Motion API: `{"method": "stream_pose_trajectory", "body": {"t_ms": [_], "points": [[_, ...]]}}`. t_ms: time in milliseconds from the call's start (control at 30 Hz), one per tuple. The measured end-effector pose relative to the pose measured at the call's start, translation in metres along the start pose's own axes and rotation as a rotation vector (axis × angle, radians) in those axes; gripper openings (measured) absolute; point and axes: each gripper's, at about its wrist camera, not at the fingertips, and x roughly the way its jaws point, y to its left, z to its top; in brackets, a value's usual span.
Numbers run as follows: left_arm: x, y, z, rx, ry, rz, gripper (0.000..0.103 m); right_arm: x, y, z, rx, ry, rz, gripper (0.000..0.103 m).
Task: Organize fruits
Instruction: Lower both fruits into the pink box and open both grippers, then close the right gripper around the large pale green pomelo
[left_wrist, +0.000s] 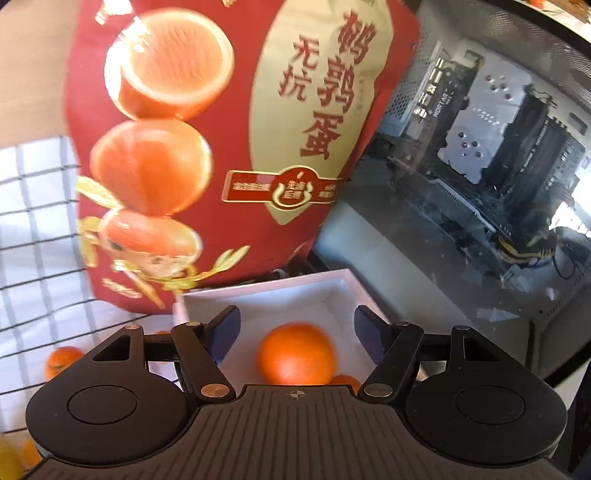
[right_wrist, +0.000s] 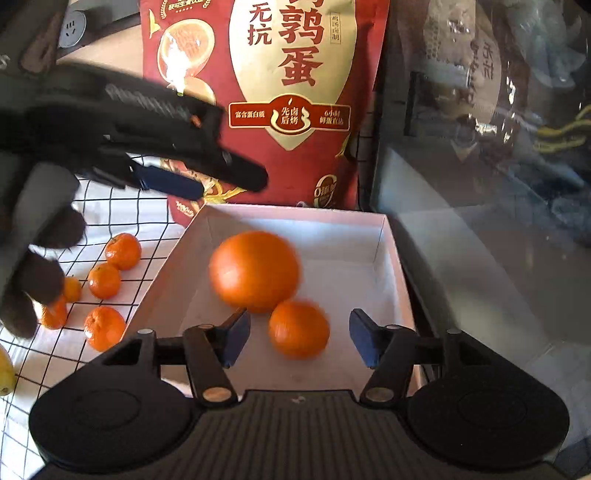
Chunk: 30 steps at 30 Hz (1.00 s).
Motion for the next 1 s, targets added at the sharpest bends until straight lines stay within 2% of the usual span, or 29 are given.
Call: {"method": "stream_pose_trajectory", "body": {"t_ms": [67,200,267,367,433,500,567,667,767,900,1000], "points": [[-0.020,0.004,-0.010,-0.008,-0.032,0.026,0.073,-0.004,0.003,-0.007,-0.007,-0.010,0.005,0.065],[-0.063,0.018,-0.040,-0.068,-0.078,0.068,0.073,-0.009,0.015,-0.020,-0.014,-0.020,0.009,0.065],[-0.085,0.028,-0.061,-0.088,-0.079,0.136,0.073,-0.013,0.023,-0.022,-0.013,-0.029,0.022,0.065],[-0.109,0.044,-0.086,-0.099,-0.040,0.231,0.073,-0.024,0.042,-0.026,-0.023,-0.049,0.055,0.065],[-0.133,0.059,-0.104,-0.124,-0.043,0.300,0.073,-0.030,0.056,-0.027,-0.037,-0.062,0.081,0.069],[-0.160,0.077,-0.120,-0.194,-0.067,0.353,0.073,-0.036,0.071,-0.029,-0.060,-0.080,0.096,0.075],[-0.188,0.104,-0.138,-0.334,-0.096,0.378,0.073,-0.040,0.087,-0.031,-0.087,-0.093,0.109,0.078],[-0.216,0.133,-0.161,-0.475,-0.123,0.404,0.073,-0.039,0.115,-0.031,-0.138,-0.058,0.171,0.078],[-0.234,0.144,-0.176,-0.488,-0.111,0.454,0.073,-0.036,0.144,-0.031,-0.175,-0.017,0.264,0.078],[-0.253,0.149,-0.192,-0.505,-0.113,0.456,0.073,-0.038,0.191,-0.036,-0.277,0.022,0.407,0.078],[-0.259,0.150,-0.200,-0.512,-0.113,0.454,0.073,-0.036,0.229,-0.042,-0.371,0.029,0.477,0.078]]}}
